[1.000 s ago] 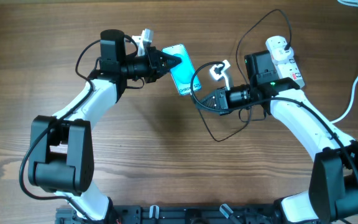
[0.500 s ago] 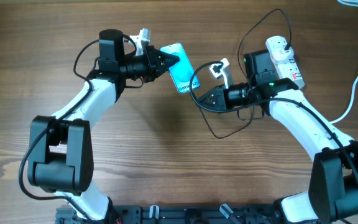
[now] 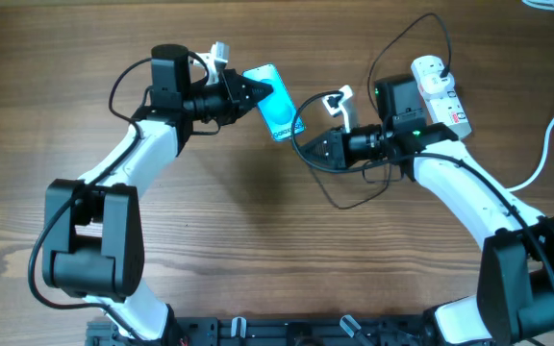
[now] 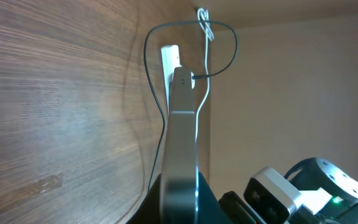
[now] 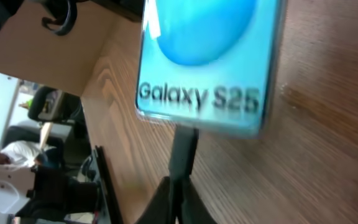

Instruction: Plug charger to phone and switch on socket

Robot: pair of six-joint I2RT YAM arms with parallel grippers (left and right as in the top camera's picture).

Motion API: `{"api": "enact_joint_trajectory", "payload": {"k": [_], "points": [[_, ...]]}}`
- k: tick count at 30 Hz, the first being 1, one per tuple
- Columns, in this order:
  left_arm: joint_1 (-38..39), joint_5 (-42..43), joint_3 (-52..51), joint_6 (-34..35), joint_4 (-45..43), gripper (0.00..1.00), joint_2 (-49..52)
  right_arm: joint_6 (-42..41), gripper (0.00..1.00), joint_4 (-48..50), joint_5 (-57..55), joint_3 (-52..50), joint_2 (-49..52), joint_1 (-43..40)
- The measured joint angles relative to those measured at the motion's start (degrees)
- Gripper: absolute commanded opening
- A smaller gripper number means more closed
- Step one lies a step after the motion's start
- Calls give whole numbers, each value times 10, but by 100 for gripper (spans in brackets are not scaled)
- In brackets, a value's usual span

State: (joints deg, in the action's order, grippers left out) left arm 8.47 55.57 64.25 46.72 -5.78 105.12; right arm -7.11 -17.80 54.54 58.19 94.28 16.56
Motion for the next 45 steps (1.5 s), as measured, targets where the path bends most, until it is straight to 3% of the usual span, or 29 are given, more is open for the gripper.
{"api": "enact_joint_trajectory", "payload": {"k": [8, 11, 14, 21, 28, 39, 45], "points": [[48, 11, -7, -12, 10, 4, 4, -4, 6, 22, -28, 5, -7, 16], [44, 10, -8, -15, 10, 4, 5, -5, 18, 20, -36, 5, -7, 16], [29, 7, -8, -17, 7, 4, 5, -7, 42, 18, -44, 7, -7, 16], [-5, 4, -8, -7, -7, 4, 5, -6, 52, 11, -65, 8, -7, 16], [-3, 4, -8, 25, -55, 4, 5, -6, 46, 5, -77, 8, -7, 21], [-2, 2, -8, 46, -89, 4, 5, -7, 5, -23, -135, 8, -7, 46], [-1, 4, -8, 41, -91, 4, 5, -6, 4, -19, -137, 8, -7, 48]]}}
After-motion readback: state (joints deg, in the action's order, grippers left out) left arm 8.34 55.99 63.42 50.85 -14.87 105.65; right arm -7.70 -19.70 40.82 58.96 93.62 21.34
